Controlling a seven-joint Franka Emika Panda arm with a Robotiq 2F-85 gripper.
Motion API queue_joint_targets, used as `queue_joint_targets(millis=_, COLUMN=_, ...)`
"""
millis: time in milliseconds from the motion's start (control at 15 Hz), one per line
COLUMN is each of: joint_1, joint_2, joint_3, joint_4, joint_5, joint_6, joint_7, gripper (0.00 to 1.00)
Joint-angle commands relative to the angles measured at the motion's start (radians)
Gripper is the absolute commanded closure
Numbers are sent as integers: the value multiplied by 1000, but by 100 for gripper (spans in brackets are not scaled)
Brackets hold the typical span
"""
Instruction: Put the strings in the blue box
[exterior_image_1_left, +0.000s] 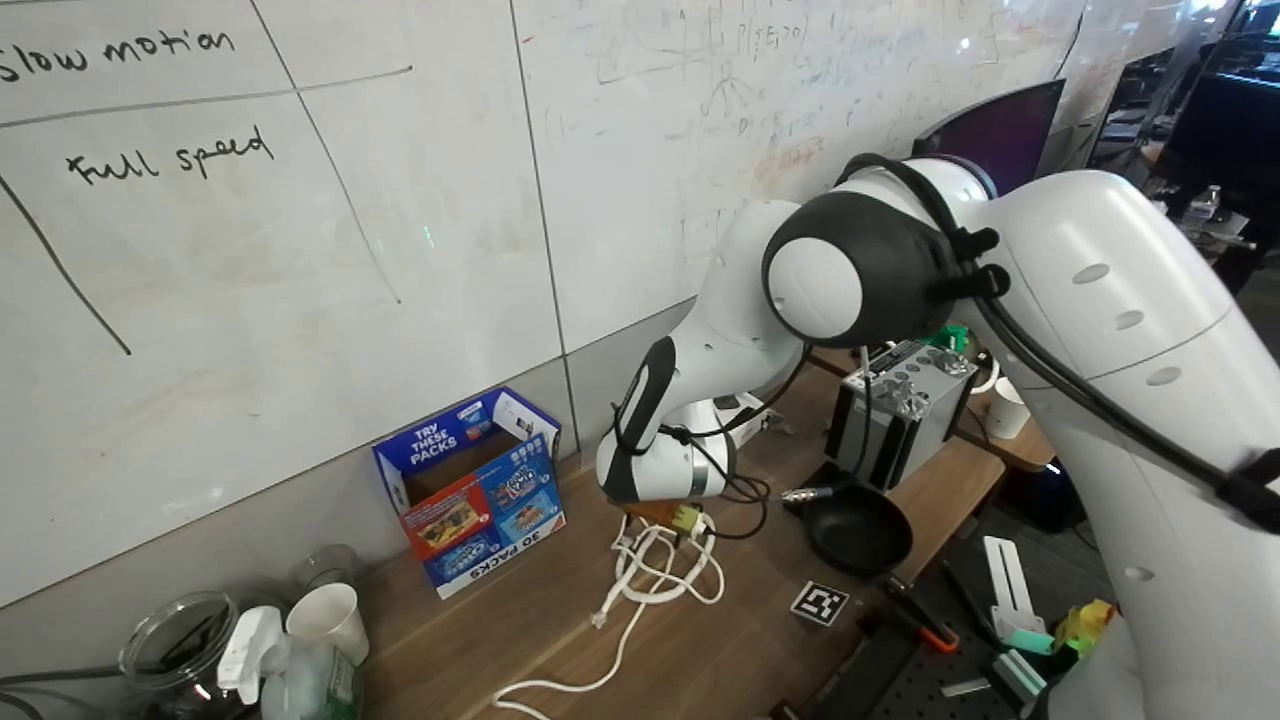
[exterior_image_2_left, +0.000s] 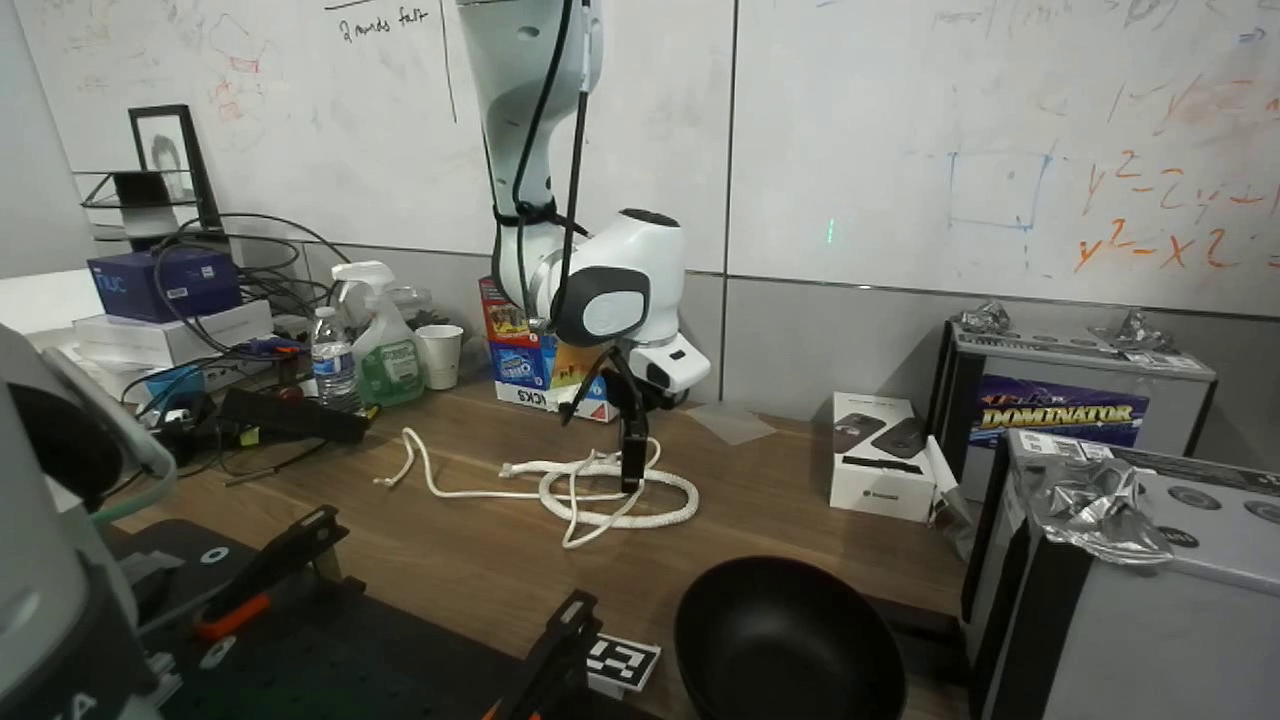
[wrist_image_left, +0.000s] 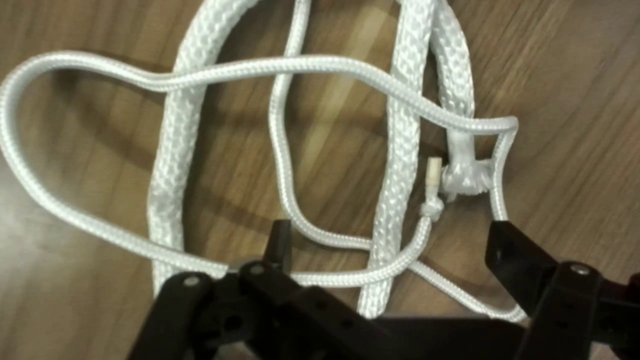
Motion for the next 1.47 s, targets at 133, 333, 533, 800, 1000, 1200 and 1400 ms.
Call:
queue_joint_targets(millis=133, joint_1=65, joint_2=34, joint_3=-62, joint_4=37, joint_5=-34, joint_6=11, joint_7=60, gripper=0)
queue_joint_targets(millis=333, joint_1=91, joint_2=40, joint_3=-81, joint_4=33, joint_5=-55, joint_6=4, joint_7=75, gripper=0)
queue_joint_targets(millis=533, joint_1=106, joint_2=48, joint_3=-91, joint_4=34, joint_5=-81, joint_6=1, joint_7=93, gripper=0)
queue_joint_targets(millis=800, joint_1=122, joint_2=54, joint_3=-104, joint_4=37, joint_5=-109, joint_6=-4, joint_7=114, gripper=0)
queue_joint_targets(millis=1000, joint_1=129, joint_2=55, joint_3=-111, joint_4=38, joint_5=-126, joint_6=-5, joint_7=129, gripper=0)
queue_joint_targets(millis=1200, joint_1=136, joint_2=55, joint_3=-118, joint_4=36, joint_5=-135, joint_6=-6, joint_7=139, gripper=0)
queue_joint_targets(millis=1400, joint_1=146, joint_2=56, joint_3=-127, joint_4=35, joint_5=-142, joint_6=-4, joint_7=148, gripper=0)
